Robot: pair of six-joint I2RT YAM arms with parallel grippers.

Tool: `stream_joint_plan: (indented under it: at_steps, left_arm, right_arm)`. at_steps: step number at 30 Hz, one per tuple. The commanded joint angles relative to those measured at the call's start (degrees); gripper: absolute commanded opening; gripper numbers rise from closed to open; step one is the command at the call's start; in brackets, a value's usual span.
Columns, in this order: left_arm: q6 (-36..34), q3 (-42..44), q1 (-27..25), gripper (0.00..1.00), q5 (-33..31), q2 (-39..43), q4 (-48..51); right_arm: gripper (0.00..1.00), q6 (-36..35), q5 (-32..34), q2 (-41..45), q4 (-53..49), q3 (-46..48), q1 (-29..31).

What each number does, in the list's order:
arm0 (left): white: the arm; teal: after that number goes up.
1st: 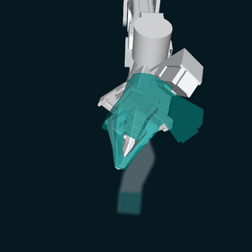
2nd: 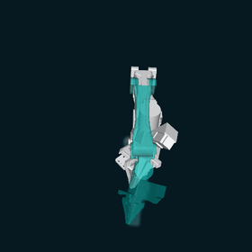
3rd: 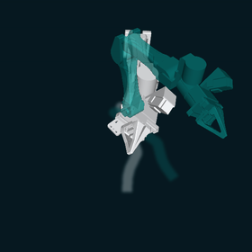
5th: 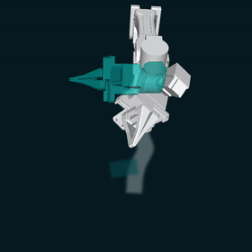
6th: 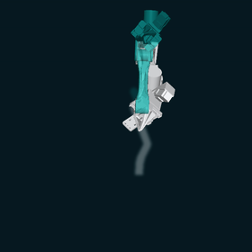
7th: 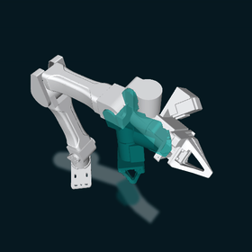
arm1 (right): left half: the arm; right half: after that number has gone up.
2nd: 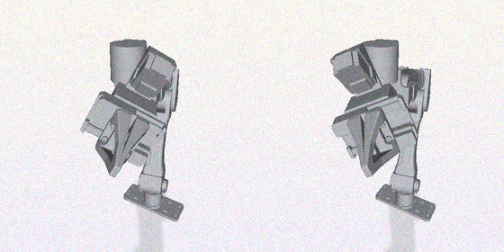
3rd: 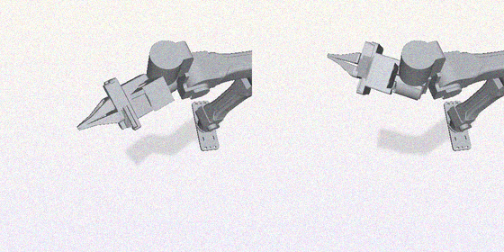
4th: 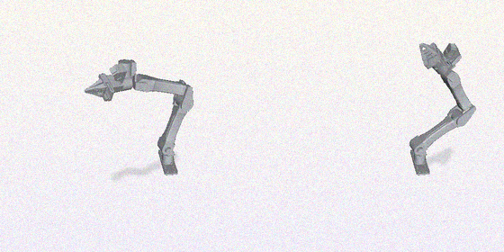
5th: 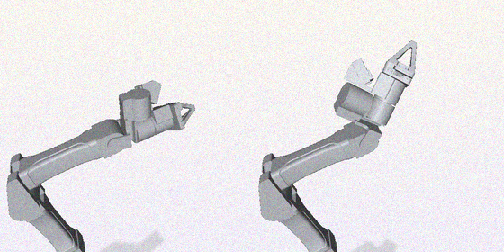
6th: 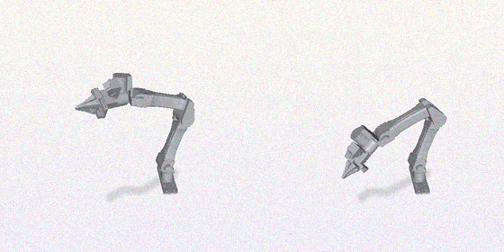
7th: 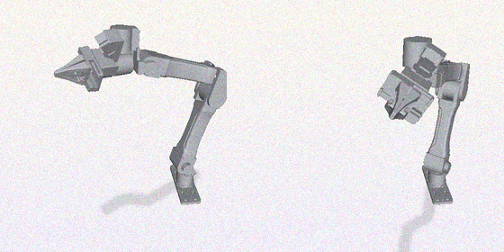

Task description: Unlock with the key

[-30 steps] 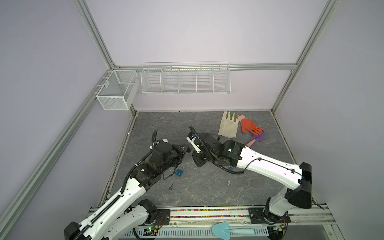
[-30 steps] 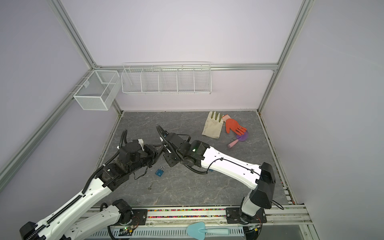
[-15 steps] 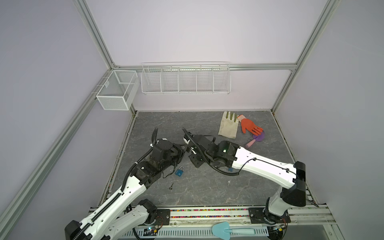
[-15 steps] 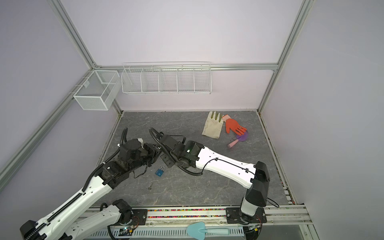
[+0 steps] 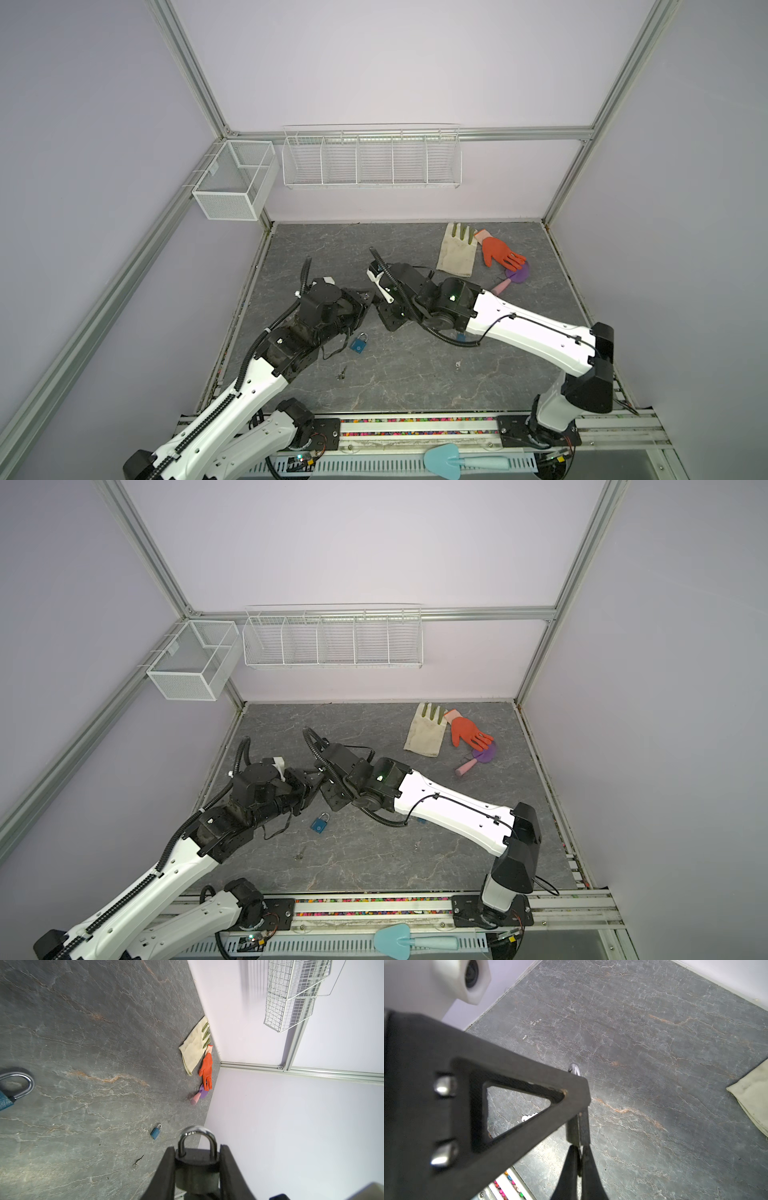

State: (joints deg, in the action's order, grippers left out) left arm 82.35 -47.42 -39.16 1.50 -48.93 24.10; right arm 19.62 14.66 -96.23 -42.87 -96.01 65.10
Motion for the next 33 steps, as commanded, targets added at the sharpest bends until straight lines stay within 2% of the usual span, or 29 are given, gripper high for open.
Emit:
stream_joint_plan:
  at_steps: [1,3,5,7,9,16,25,33]
  left_arm:
    - [-0.12,-0.51,-0.75,0.0,1.87,0.52,1.4]
    - [-0.26,-0.54,-0.75,0.0,2.01,0.41,0.89]
    - [-0.17,0.34,-0.75,0.0,2.87,0.5,-1.2]
    - [-0.26,1.36,-0.75,0.0,3.02,1.13,-2.83]
    - [0.72,3.19,-0.75,0.0,4.12,1.72,-6.15]
    - [-1.67,2.08,-0.75,0.0,6.66,1.17,-7.6]
    - [-3.22,2.68,-0.72,0.0,8.31,1.66,-10.78]
    - [-3.49,3.01,-0.75,0.0,8.17,2.0,-12.3]
  right_arm:
    - [0.06,0.0,4.44,0.17,2.88,-1.42,0.08]
    - [0.06,0.6,2.82,0.11,3.65,-1.23,-0.23]
    - [0.07,2.1,-2.5,1.2,6.44,0.44,-1.17]
    - [0.06,5.31,-9.84,4.3,12.37,4.71,-2.94]
    - [0.06,8.38,-14.31,7.59,18.83,9.13,-4.36]
    - [0.07,13.5,-23.26,11.57,27.89,14.29,-7.46]
    - [0.06,18.89,-28.07,13.35,33.94,17.3,-8.97]
    - [0.07,21.47,-26.92,15.16,36.69,19.52,-9.51]
